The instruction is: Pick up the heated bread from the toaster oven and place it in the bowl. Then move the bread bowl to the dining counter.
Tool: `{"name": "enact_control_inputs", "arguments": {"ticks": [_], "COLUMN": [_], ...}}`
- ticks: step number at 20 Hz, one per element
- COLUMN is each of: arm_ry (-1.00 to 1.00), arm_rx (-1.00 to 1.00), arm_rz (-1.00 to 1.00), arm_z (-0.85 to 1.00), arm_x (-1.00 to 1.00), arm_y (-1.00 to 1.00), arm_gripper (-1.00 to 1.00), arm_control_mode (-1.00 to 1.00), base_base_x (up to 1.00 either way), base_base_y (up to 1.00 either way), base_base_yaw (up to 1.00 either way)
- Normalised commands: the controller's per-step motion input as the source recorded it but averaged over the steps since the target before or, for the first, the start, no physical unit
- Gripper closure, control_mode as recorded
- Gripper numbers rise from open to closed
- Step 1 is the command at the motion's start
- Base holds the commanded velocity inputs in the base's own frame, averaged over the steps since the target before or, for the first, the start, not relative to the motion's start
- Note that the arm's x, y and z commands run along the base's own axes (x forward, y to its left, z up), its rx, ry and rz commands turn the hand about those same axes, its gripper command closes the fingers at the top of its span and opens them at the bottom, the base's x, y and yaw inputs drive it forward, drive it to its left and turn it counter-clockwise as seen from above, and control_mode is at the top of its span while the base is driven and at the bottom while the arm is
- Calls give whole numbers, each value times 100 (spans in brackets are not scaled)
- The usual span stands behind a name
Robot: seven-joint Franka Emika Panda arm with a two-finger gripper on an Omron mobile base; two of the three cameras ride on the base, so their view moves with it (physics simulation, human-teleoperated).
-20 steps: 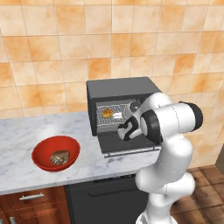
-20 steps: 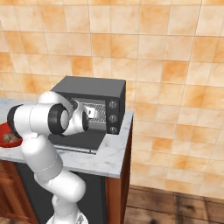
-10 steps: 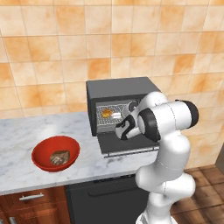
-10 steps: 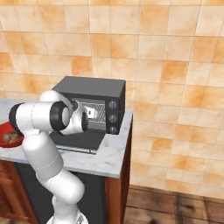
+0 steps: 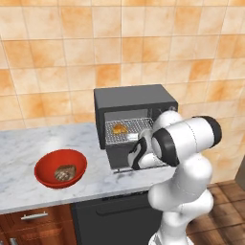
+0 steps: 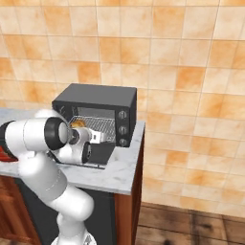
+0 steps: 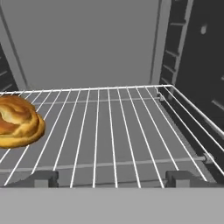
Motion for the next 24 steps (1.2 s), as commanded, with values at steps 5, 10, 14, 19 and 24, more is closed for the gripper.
{"name": "enact_control_inputs", "arguments": {"ticks": [5, 10, 14, 19, 24], "arm_ry": [64, 81, 89, 82, -48], "arm_rx": [4, 5, 9, 7, -12], "arm_rz": [-3, -2, 0, 0, 6], "arm_z": [2, 2, 9, 0, 47], "arm_x": [-100, -100, -100, -100, -41], "arm_y": [0, 0, 0, 0, 28], "arm_gripper": [-100, -100, -100, -100, -100], "arm_control_mode": [-100, -100, -100, -100, -100], "base_base_x": [0, 0, 0, 0, 0], "base_base_y": [0, 0, 0, 0, 0], "base_base_yaw": [0, 0, 0, 0, 0]}}
